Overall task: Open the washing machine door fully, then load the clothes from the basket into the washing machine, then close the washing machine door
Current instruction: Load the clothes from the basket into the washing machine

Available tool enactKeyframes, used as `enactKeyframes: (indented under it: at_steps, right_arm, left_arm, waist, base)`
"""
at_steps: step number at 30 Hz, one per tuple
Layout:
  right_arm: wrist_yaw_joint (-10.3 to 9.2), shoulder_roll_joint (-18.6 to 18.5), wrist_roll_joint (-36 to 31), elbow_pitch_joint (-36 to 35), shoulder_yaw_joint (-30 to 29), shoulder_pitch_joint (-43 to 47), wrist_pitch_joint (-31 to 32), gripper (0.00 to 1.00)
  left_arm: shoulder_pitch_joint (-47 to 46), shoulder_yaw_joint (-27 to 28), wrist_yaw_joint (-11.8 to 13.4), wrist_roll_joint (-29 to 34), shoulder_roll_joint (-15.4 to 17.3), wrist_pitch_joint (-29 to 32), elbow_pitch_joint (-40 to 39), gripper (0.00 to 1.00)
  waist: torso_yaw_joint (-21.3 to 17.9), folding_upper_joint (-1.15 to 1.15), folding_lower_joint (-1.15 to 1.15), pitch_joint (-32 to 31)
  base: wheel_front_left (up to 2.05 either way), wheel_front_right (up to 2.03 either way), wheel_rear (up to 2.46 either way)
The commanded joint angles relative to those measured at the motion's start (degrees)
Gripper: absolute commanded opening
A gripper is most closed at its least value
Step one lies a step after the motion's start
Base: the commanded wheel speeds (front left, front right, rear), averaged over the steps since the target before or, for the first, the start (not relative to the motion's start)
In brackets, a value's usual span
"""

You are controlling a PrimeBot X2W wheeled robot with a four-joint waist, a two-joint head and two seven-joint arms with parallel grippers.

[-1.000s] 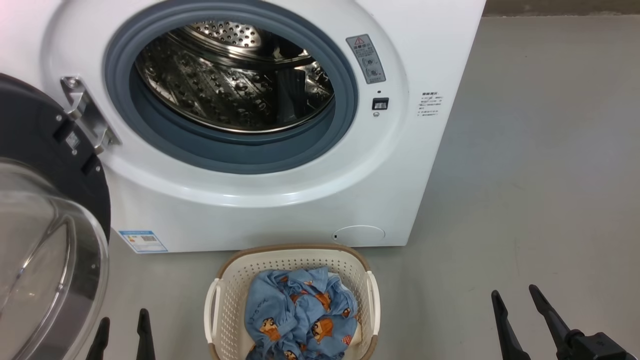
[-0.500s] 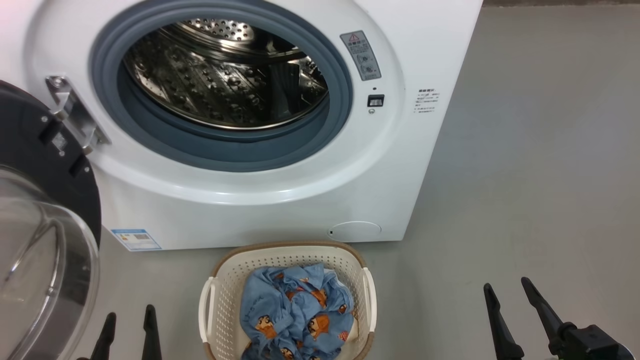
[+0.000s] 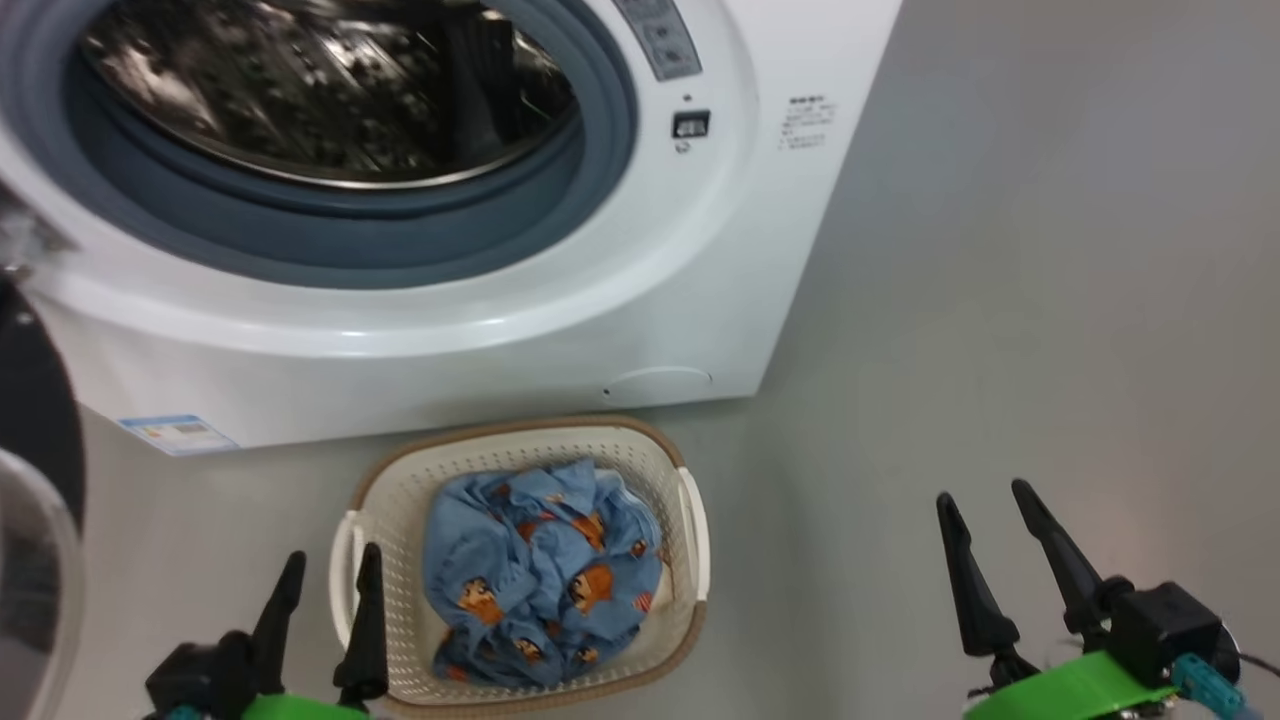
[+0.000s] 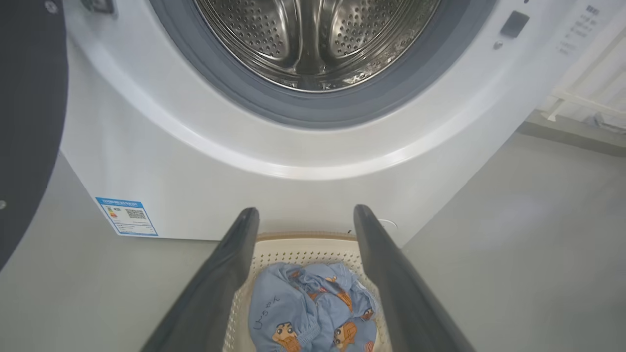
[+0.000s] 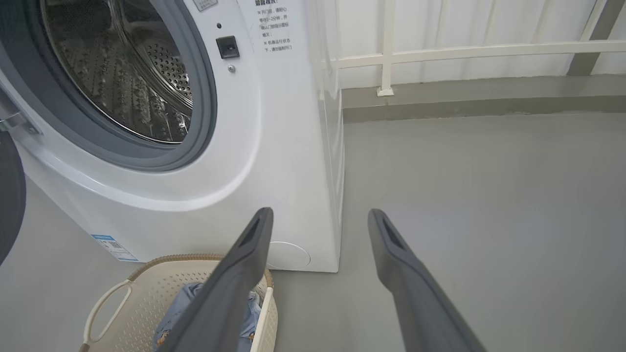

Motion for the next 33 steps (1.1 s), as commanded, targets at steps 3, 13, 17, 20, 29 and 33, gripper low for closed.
enactKeyframes:
  at_steps: [3, 13, 17, 20, 29, 33]
  right_arm:
    - [0.09, -0.21, 1.55, -1.33, 2.7, -3.27, -0.68, 1.0]
    - [0.09, -0.2, 4.96, -1.24, 6.33, -8.47, -0.68, 1.0]
    - [0.09, -0.2, 5.74, -1.36, 7.38, -9.82, -0.68, 1.0]
    - [0.09, -0.2, 6.13, -1.49, 7.97, -10.66, -0.68, 1.0]
    - [0.09, -0.2, 7.16, -2.05, 9.62, -13.39, -0.68, 1.0]
    - [0.09, -0.19, 7.5, -2.37, 10.35, -14.31, -0.68, 1.0]
  left_arm:
    - [-4.72, 0.22, -0.13, -1.57, 2.45, -0.22, 3.07, 1.0]
    - [-15.12, -3.55, -0.14, -10.76, 9.62, 5.82, 16.42, 1.0]
    - [-17.71, -4.29, -0.15, -15.41, 11.22, 10.45, 21.35, 1.0]
    - [-19.35, -6.46, -0.15, -17.16, 12.52, 13.43, 23.78, 1.0]
    - [-25.44, -9.05, -0.15, -19.2, 14.22, 14.66, 30.41, 1.0]
    - [-28.03, -9.31, -0.15, -19.6, 15.13, 14.59, 33.41, 1.0]
  waist:
    - [-5.83, 0.0, 0.0, 7.54]
    - [-12.67, 0.0, 0.0, 16.52]
    - [-14.74, 0.0, 0.0, 19.1]
    - [-15.73, 0.0, 0.0, 20.89]
    - [-17.43, 0.0, 0.0, 26.31]
    - [-18.13, 0.0, 0.0, 28.53]
  base:
    - [0.0, 0.0, 0.0]
    - [0.0, 0.0, 0.0]
    - [0.0, 0.0, 0.0]
    - [0.0, 0.0, 0.0]
    - [0.0, 0.0, 0.0]
    - [0.0, 0.0, 0.0]
